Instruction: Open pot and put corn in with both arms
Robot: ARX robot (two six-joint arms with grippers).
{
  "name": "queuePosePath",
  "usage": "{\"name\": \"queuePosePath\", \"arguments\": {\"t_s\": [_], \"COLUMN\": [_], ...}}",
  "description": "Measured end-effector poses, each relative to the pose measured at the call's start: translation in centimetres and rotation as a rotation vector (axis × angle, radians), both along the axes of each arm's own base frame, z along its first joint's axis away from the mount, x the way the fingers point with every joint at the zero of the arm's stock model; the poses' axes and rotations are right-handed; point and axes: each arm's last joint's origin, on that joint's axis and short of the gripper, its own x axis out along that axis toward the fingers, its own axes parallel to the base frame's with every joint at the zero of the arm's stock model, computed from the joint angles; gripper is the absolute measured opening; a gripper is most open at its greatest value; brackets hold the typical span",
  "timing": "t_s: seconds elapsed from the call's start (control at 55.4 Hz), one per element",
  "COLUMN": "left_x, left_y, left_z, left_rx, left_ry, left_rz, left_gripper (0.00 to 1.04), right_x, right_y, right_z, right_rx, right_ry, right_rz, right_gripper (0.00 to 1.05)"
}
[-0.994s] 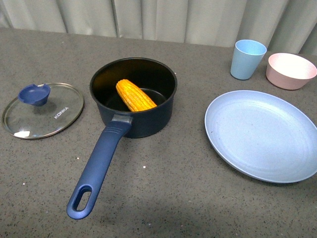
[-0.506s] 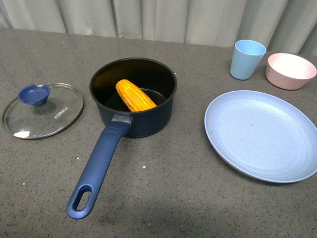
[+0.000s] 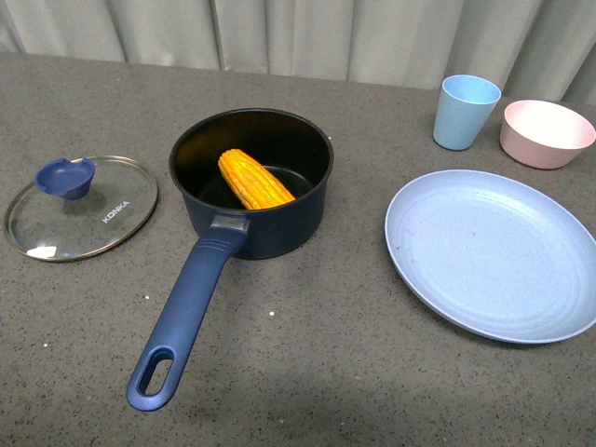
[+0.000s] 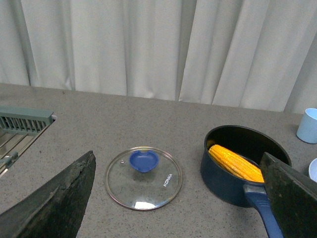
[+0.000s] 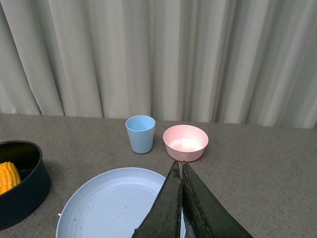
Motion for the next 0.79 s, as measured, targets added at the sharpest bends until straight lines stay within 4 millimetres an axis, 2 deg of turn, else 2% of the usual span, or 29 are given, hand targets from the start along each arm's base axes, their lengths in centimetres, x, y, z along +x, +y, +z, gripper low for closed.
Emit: {"name": "queuePosePath", "arguments": {"t_s": [0.65, 0.795], "left_x": [0.0, 0.0], "left_y": [0.0, 0.0], "left_z": [0.0, 0.0], "left_rx": [0.000, 0.000], "left_ry": [0.000, 0.000], "left_rz": [0.000, 0.000], "left_gripper": [0.98, 0.98], "right_x": [-1.2, -2.2], "right_y": [0.0, 0.0], "right_z": [0.0, -0.4], "right_rx": [0.000, 0.000], "right_ry": [-0.002, 0.011], "right_rz": [0.000, 0.003], "right_gripper": [0.01, 0.01]}}
